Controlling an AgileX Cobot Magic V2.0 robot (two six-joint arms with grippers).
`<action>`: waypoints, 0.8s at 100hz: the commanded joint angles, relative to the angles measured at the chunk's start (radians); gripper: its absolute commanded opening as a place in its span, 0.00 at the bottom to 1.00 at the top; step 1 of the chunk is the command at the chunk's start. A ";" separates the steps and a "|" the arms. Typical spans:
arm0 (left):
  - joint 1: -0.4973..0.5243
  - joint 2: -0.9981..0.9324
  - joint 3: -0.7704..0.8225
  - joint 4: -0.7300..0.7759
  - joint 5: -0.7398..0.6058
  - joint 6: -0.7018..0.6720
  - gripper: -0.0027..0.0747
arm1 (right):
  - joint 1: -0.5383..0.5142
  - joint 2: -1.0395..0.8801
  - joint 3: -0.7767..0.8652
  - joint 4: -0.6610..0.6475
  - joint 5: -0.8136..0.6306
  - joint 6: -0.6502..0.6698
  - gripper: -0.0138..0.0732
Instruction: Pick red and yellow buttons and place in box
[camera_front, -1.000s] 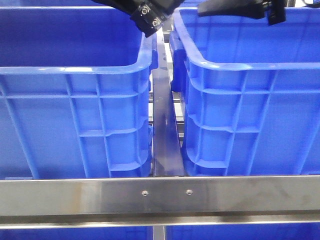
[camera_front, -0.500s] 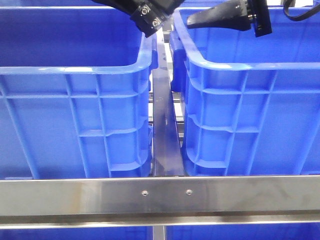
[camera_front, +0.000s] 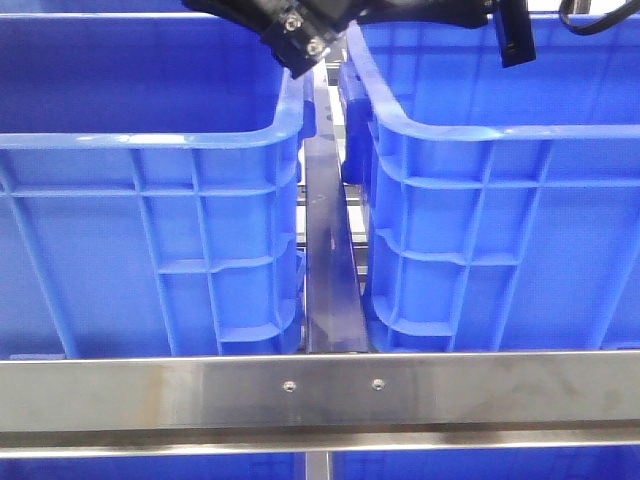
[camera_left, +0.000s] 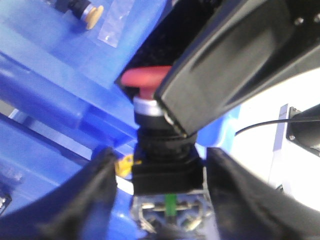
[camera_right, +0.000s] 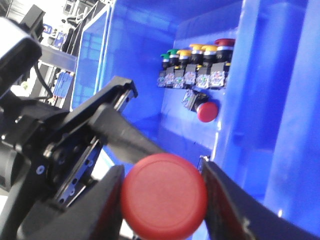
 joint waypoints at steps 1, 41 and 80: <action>-0.005 -0.042 -0.030 -0.045 0.007 -0.002 0.79 | -0.004 -0.033 -0.029 0.061 0.016 -0.018 0.46; -0.005 -0.042 -0.030 -0.045 0.024 -0.002 0.86 | -0.061 -0.035 -0.030 0.063 0.048 -0.018 0.46; -0.005 -0.042 -0.030 -0.047 0.034 -0.002 0.86 | -0.345 -0.035 -0.119 0.032 0.151 -0.092 0.46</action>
